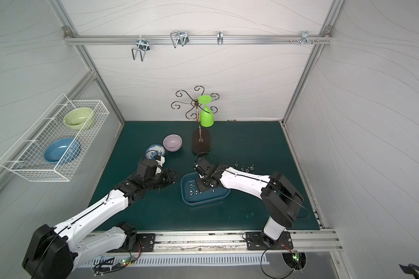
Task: Take out the wing nut from the storage box
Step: Pick up the wing nut from the storage box.
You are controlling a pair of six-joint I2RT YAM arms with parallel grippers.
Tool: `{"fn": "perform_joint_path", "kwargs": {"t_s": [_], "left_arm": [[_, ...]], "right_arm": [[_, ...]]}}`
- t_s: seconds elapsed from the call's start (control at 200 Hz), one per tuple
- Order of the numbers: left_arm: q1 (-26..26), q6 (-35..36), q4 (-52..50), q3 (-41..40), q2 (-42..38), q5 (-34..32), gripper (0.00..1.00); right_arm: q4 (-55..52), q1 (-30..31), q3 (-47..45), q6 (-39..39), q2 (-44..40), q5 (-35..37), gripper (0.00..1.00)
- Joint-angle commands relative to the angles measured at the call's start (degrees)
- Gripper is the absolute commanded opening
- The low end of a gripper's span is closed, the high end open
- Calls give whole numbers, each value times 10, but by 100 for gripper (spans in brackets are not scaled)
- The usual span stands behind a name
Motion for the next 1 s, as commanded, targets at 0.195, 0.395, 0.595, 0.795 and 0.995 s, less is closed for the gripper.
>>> {"fn": "perform_joint_path", "kwargs": {"t_s": [0.195,0.395,0.595,0.795,0.995], "left_arm": [[3,17,2,5,13,9,51],[3,18,7,-2,13,11,51],[3,19,8,-4,12,9,51],[3,19,11,-9,13,9,51],[3,19,10,-10,14,10,50]], "right_arm": [[-36,8,25,61,48,9,33],[-31,11,31,62,69,8,32],[-21,11,33,59,79,5,30],[-16,12,42,56,93,2,29],[-17,12,52,50,106,7,22]]}}
